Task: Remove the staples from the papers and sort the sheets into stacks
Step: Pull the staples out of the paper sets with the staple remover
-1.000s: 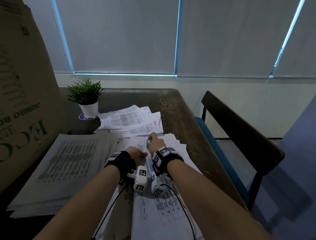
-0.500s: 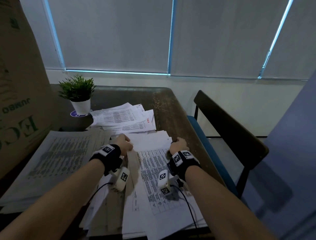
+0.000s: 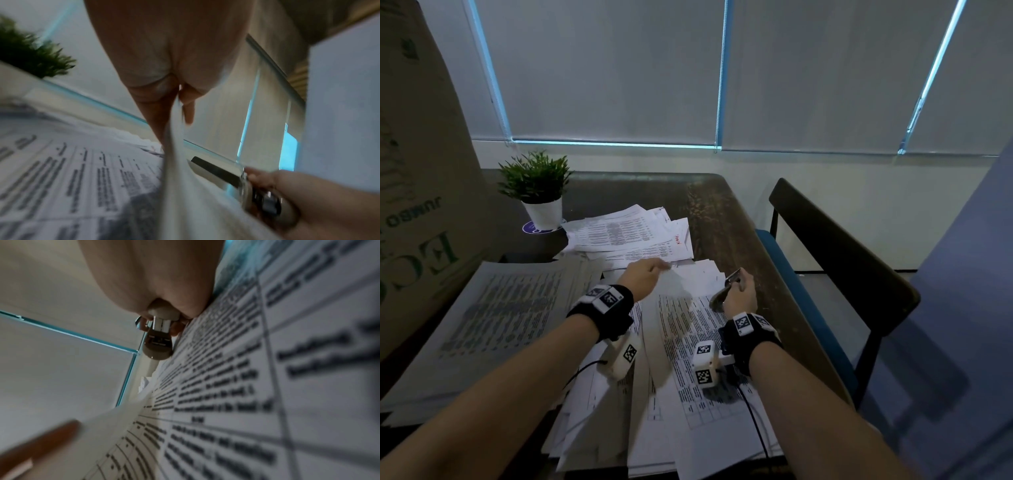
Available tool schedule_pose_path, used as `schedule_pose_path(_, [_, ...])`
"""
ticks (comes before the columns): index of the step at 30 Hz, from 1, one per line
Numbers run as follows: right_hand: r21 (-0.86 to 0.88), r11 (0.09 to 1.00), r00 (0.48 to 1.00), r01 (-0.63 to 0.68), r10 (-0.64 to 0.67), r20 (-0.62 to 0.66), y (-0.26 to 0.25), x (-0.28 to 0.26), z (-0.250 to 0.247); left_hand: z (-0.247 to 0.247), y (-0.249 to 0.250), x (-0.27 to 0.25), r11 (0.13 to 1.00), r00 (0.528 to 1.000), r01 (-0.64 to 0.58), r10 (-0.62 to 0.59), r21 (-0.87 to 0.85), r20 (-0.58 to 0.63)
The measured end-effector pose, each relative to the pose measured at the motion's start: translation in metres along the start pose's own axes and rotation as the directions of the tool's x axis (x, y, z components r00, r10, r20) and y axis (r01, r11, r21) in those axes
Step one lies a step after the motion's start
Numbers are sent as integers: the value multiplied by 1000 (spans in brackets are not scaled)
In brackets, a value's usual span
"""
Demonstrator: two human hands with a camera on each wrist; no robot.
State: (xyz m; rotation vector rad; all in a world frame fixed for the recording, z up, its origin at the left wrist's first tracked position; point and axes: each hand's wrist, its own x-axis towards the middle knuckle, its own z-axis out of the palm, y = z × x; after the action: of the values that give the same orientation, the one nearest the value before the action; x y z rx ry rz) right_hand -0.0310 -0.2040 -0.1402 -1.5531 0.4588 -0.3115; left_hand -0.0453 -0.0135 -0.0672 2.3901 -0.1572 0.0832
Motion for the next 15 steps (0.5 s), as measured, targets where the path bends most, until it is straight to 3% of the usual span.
schedule_pose_path(2, [-10,1000,1000,-4,4,-1,1,0,0,-1,1,5,984,996,91,-89,-153,19])
schedule_pose_path(5, [0,1000,1000,2,-2,3,1,0,-1,-4,5,10,847,971,227,-237,-480,40])
schedule_pose_path(7, [4,1000,1000,5,-5,-3,1,1,-2,-8,6,12,776,947,301,-310,-554,81])
schedule_pose_path(9, [3,1000,1000,1,-1,-2,2,1,-3,-11,2,17,871,957,285,-284,-401,64])
schedule_pose_path(11, [16,1000,1000,-1,1,0,3,2,-4,-14,0,21,971,979,204,-201,-126,40])
schedule_pose_path(13, [28,1000,1000,4,-4,1,3,2,-5,-14,-1,22,981,991,126,-132,149,37])
schedule_pose_path(15, [34,999,1000,10,-10,3,3,1,-6,-12,-2,24,938,989,89,-122,334,80])
